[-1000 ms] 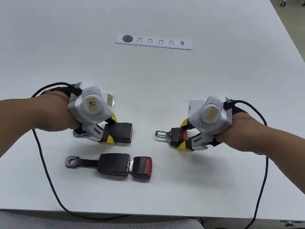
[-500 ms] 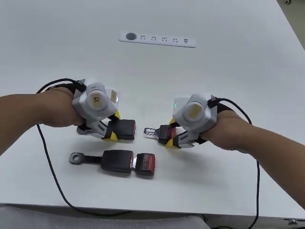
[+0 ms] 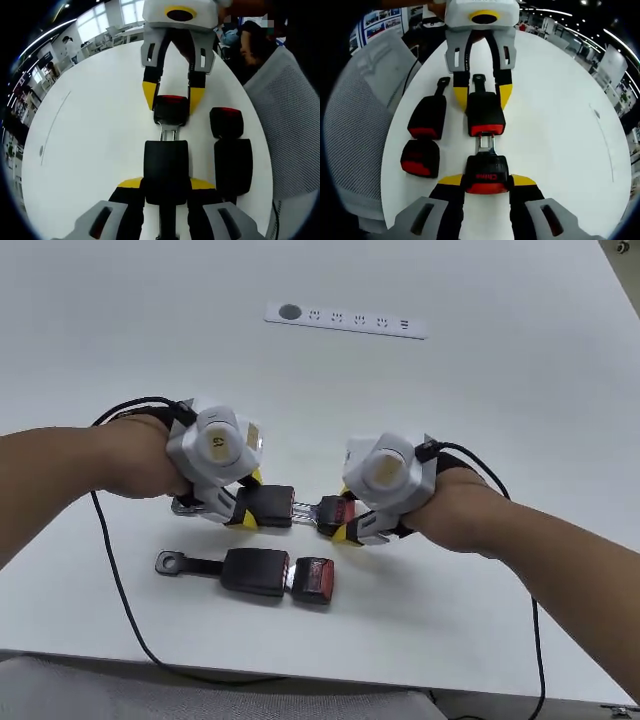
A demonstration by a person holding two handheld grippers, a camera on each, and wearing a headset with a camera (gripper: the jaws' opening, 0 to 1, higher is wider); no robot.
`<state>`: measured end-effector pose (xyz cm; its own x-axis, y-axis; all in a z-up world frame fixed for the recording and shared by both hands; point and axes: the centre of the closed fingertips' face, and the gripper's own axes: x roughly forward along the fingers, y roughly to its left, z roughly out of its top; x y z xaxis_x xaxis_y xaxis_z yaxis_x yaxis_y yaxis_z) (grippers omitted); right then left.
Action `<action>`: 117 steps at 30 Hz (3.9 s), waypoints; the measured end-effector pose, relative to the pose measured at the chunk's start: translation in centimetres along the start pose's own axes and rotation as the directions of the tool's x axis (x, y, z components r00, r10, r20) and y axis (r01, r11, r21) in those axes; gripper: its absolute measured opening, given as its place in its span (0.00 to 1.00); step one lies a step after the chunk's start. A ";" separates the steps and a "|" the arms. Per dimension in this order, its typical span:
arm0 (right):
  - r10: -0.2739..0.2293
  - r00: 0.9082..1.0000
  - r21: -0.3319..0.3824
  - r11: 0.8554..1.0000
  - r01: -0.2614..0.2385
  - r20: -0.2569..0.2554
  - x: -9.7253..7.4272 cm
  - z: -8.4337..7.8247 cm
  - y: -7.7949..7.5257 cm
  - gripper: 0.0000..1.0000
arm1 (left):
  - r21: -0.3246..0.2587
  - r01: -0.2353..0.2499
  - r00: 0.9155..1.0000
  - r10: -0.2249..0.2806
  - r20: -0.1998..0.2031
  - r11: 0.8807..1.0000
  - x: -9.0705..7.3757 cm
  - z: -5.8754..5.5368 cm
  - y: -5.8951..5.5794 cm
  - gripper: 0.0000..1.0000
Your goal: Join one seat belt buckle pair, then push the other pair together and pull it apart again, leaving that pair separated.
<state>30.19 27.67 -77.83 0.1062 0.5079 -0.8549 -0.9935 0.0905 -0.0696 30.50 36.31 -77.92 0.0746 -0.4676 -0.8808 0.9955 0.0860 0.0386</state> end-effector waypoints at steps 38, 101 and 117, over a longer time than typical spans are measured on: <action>0.019 1.000 -0.021 1.000 -0.019 0.013 1.4 2.2 0.0 0.29 | 0.005 0.019 1.000 -0.019 0.013 1.000 0.2 0.2 -0.1 0.32; 0.000 1.000 0.018 1.000 0.000 -0.001 -1.8 -3.3 -0.5 0.31 | -0.013 0.028 0.999 -0.027 0.027 1.000 0.2 -0.2 0.1 0.33; 0.004 0.998 0.042 0.999 -0.001 -0.058 -4.5 -7.9 -0.9 0.32 | -0.012 0.018 0.999 -0.018 0.038 1.000 0.0 0.0 -0.1 0.33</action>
<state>30.27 18.60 -77.99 0.0998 0.4581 -0.8833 -0.9909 0.1260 -0.0466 30.37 36.25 -77.93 0.0590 -0.5024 -0.8626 0.9960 0.0877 0.0171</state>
